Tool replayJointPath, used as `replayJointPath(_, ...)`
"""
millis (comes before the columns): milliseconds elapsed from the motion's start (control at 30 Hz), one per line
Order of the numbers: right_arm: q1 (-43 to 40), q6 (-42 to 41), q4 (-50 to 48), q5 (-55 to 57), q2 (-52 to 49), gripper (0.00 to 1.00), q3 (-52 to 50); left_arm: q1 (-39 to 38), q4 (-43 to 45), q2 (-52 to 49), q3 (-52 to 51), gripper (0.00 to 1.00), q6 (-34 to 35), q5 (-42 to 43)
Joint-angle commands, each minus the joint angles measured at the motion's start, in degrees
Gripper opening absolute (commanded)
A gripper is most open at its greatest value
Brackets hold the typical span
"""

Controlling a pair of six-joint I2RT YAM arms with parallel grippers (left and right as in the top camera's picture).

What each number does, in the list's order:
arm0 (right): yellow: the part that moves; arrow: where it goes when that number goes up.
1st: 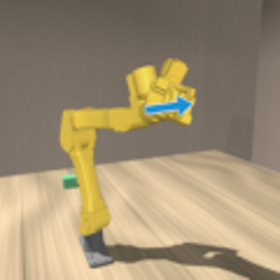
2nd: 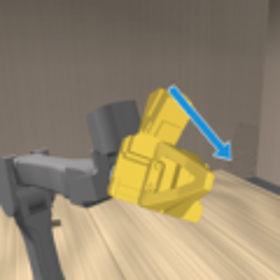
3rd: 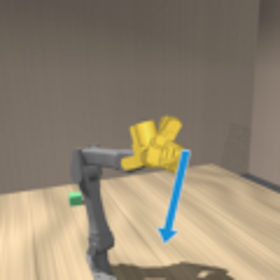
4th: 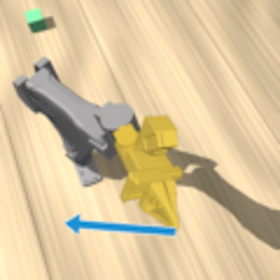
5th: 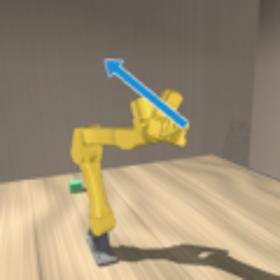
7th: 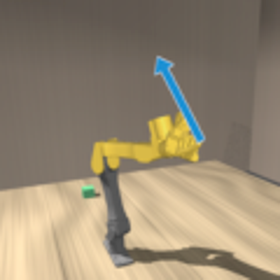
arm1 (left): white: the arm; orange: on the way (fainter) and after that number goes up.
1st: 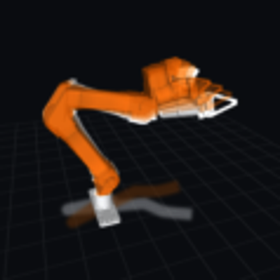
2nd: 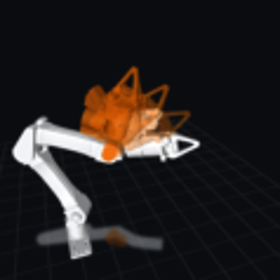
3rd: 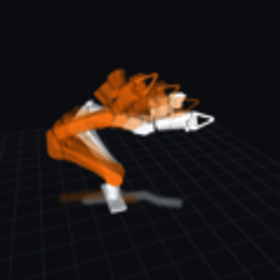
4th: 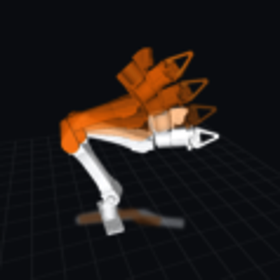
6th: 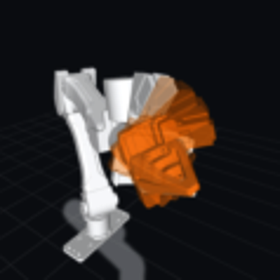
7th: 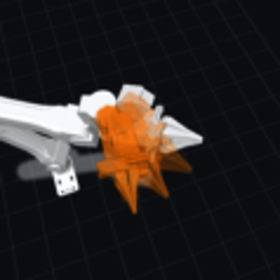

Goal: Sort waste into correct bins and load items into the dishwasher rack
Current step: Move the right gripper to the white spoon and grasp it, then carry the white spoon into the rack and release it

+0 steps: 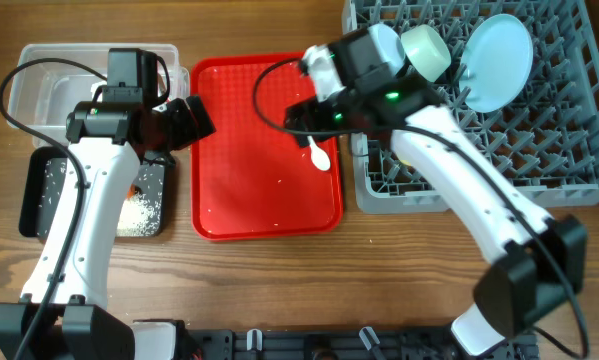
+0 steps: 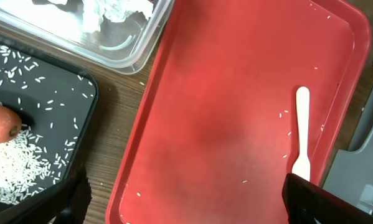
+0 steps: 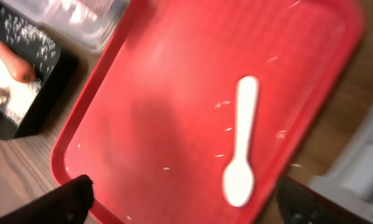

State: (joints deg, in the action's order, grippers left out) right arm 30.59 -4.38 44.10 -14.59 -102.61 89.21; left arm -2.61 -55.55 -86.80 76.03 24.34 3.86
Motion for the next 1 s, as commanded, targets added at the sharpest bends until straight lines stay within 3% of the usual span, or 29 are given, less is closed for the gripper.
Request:
replayJointPath(0,2.6,-1.8,-1.2,3.6,-7.3,0.84,-0.6,0.3,0.0,-0.4,0.0,1.00,0.5,-0.7)
replayJointPath(100,2.8,-1.8,-1.2,7.8,-14.0,0.70,-0.6,0.3,0.0,-0.4,0.0,1.00,0.5,-0.7)
replayJointPath(467,2.8,-1.8,-8.0,18.9,-22.8,0.53,-0.7,0.3,0.0,-0.4,0.0,1.00,0.5,-0.7)
replayJointPath(633,2.7,-1.8,-6.1,18.9,-23.1,0.27,-0.7,0.3,0.0,-0.4,0.0,1.00,0.5,-0.7)
replayJointPath(733,2.7,-1.9,-2.9,18.8,-23.1,0.04,-0.7,0.3,0.0,-0.4,0.0,1.00,0.5,-0.7)
replayJointPath(967,2.6,-3.5,5.0,12.1,-15.6,0.04,6.7,0.3,0.0,-0.4,0.0,1.00,0.5,-0.7)
